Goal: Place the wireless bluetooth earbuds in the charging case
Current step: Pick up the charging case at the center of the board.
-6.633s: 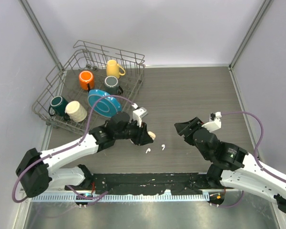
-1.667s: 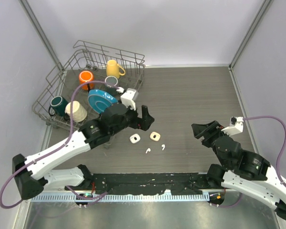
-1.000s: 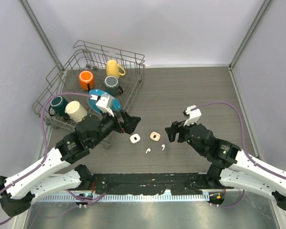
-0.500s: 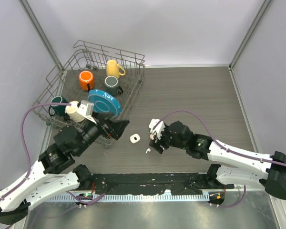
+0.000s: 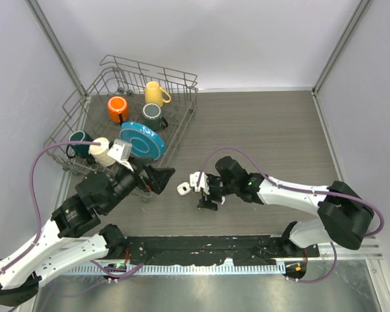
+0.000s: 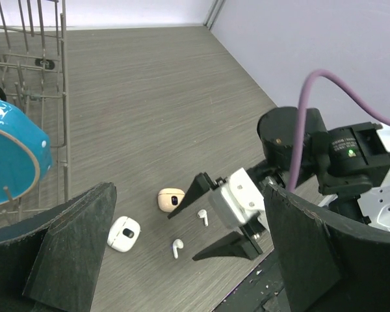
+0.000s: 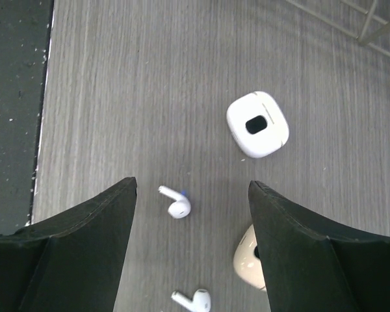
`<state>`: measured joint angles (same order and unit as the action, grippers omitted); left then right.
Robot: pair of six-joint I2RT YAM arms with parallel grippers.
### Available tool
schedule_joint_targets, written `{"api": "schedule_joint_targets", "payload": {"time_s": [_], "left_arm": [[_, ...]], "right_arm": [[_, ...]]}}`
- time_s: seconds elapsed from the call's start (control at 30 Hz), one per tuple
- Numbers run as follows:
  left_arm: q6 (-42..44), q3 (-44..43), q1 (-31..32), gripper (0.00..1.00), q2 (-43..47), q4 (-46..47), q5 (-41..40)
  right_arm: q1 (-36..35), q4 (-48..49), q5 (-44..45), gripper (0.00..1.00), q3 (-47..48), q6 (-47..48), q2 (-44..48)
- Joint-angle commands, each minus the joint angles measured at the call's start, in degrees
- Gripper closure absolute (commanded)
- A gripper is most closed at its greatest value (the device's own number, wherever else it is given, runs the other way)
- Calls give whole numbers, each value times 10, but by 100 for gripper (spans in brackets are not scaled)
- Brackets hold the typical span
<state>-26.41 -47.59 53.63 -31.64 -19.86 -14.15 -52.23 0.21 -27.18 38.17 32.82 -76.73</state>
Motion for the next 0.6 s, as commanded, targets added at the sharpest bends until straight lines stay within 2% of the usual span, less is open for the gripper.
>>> {"api": "schedule_joint_targets", "payload": {"time_s": [0.0,0.2,0.57], "left_arm": [[15,-13,0,0,12,-12,-14],[18,-14,-1,0,20,-17,-16],[16,-24,-1,0,8,-19,-8]], "right_arm": [[28,56,-107,25,49,37,-40],[56,56,-153,25,109,55,-117],[76,59,-184,25,150,77,-213]]}}
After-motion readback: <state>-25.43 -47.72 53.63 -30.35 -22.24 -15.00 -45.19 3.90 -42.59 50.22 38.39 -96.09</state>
